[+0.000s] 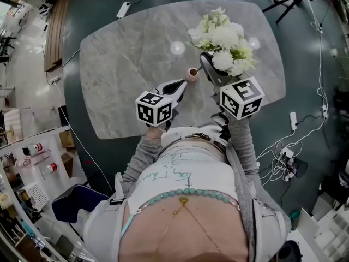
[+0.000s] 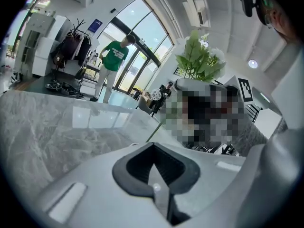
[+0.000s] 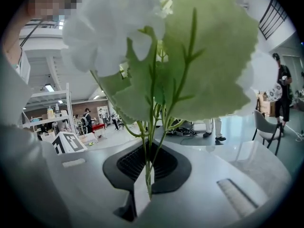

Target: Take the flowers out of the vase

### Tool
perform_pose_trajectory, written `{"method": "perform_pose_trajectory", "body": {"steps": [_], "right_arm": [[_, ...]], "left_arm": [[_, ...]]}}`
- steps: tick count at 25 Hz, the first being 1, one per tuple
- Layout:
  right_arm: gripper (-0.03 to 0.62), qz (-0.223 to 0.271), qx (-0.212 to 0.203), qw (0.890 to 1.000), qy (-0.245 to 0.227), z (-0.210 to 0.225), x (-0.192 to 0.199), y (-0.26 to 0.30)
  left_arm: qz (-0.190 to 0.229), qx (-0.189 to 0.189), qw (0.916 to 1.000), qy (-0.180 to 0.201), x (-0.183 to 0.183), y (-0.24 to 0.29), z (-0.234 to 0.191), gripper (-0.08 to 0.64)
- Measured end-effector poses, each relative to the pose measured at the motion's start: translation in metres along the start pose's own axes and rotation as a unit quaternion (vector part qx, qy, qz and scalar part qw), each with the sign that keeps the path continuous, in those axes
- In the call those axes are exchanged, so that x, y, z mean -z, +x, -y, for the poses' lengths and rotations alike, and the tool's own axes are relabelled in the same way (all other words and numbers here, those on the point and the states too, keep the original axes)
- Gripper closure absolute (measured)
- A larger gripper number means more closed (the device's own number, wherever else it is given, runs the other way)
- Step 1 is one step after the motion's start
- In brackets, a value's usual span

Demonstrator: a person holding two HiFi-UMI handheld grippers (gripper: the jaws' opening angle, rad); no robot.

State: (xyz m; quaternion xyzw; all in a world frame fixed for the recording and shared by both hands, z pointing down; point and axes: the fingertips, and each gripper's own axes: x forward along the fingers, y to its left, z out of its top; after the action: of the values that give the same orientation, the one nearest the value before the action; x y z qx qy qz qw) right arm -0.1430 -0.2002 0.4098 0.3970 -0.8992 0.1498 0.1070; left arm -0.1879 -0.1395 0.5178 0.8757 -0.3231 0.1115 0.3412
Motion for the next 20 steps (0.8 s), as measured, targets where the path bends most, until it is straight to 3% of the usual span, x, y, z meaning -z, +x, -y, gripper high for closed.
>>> {"method": "perform_pose_trajectory", "body": {"steps": [20], "right_arm": [[0.560,0.011,-0.028,1.000,-0.003,-0.019,-0.022,-0.010]], "left_arm": [[-0.003,0.001,1.0000,0.005,0.006,0.003,0.001,0.560]]}}
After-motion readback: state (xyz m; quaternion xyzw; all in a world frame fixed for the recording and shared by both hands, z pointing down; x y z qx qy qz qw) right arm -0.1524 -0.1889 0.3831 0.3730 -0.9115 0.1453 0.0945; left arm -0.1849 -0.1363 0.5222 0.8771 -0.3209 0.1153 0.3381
